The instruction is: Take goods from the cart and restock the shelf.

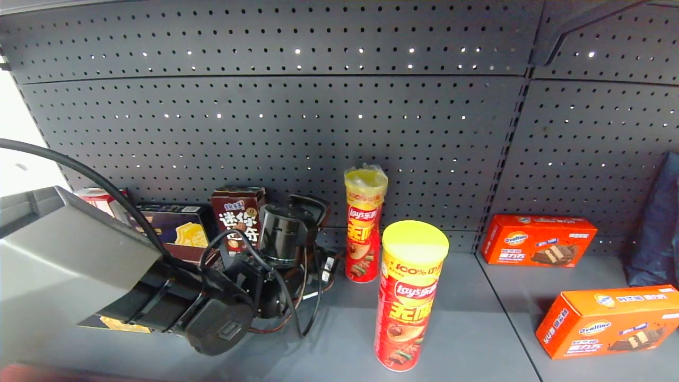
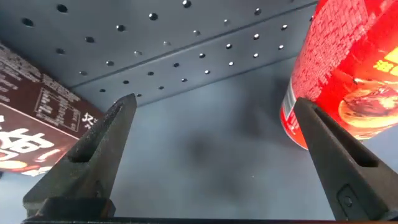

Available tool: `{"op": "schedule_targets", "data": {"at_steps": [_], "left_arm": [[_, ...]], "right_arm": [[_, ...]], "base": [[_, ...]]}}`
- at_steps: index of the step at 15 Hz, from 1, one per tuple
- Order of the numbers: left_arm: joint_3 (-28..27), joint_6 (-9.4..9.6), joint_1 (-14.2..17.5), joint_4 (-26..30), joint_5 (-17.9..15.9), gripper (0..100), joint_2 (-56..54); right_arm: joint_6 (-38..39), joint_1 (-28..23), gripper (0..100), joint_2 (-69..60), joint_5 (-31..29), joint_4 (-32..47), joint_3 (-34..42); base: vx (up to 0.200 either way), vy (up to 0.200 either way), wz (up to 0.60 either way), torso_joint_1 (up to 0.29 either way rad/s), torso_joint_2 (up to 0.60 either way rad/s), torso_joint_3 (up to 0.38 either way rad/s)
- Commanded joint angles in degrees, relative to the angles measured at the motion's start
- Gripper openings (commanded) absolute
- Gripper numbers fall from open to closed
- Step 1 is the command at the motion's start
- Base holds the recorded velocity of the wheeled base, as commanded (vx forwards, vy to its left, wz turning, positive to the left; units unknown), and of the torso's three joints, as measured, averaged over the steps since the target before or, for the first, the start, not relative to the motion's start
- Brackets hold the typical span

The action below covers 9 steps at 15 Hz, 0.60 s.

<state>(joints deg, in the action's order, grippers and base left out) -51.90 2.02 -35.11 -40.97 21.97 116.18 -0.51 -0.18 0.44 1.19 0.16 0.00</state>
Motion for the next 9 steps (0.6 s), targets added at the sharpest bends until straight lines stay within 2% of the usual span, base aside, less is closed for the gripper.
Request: {"op": "schedule_targets", "data": {"at_steps": [1, 9], "left_arm": [[-0.4, 0.0, -0.14, 0.02, 0.01, 100, 1.42], [-1.45, -0.09, -0.57, 0.19, -0.08, 100, 3.09]], "right_arm": [[-0.02, 0.01, 100, 0.09, 0.04, 0.02, 0.0], [-0.02, 0.01, 100, 0.09, 0.04, 0.02, 0.0]], "base": [[0.0, 0.0, 0.0, 0.0, 0.0, 0.0], [0.0, 0.0, 0.0, 0.0, 0.0, 0.0]]}}
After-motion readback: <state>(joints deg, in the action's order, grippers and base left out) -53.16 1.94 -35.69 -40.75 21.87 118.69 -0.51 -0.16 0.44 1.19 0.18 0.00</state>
